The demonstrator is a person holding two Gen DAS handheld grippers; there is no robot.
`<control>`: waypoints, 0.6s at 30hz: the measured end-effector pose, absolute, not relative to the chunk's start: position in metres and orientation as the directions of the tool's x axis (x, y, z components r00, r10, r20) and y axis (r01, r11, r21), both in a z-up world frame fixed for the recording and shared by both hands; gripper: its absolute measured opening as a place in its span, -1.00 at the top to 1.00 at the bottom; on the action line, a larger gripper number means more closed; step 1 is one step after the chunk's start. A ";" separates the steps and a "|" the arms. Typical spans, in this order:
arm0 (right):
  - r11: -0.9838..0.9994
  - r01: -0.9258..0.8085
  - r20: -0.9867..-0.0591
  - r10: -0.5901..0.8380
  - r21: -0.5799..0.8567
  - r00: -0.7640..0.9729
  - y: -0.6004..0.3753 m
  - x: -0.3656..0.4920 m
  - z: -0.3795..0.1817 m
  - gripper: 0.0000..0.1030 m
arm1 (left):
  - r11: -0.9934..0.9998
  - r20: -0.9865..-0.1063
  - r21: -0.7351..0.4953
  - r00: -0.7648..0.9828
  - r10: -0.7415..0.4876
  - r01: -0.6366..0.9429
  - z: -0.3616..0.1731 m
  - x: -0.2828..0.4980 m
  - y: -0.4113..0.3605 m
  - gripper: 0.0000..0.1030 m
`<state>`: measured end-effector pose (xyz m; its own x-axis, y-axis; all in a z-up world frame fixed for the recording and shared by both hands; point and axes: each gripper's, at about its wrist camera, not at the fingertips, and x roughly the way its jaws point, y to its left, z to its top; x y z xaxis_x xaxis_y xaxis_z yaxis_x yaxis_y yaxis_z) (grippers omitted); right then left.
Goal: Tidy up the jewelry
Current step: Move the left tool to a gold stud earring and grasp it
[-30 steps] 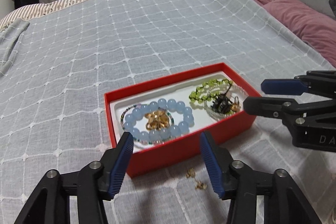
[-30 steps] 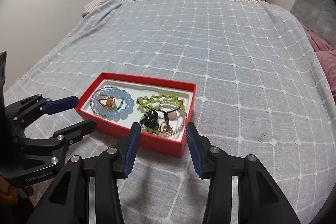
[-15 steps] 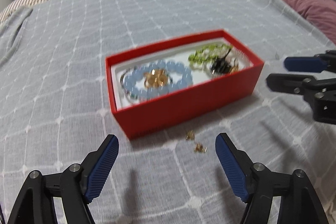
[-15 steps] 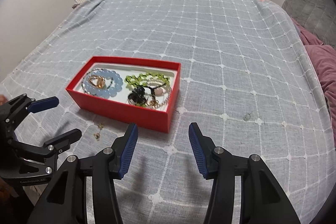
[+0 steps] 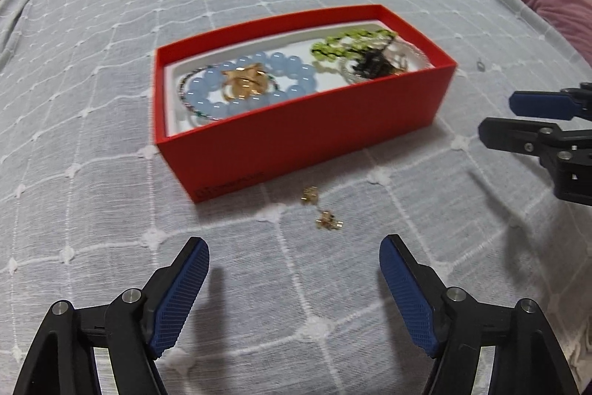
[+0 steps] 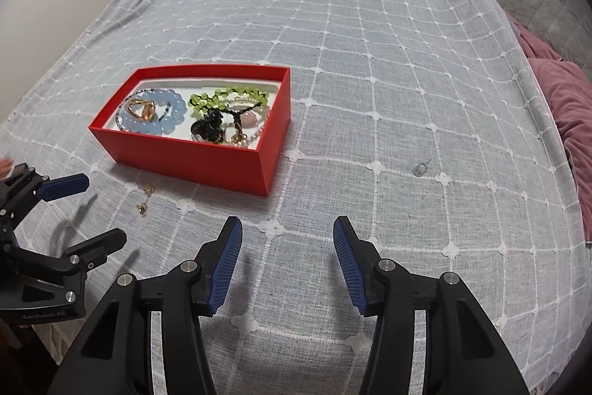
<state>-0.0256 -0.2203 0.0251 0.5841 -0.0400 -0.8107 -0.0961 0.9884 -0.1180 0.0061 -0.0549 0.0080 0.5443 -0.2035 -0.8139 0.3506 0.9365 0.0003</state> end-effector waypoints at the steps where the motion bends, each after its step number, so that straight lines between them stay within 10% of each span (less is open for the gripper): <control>1: 0.988 -0.095 -0.812 -0.043 -0.121 0.582 -0.221 -0.026 0.024 -0.05 | 0.934 -0.815 -0.003 0.540 -0.209 0.358 0.008 0.006 -0.056 -0.54; 18: 0.994 -0.065 -0.829 -0.040 -0.092 0.558 -0.238 -0.029 0.020 -0.05 | 0.912 -0.828 -0.084 0.481 -0.288 0.401 -0.005 0.016 -0.069 0.40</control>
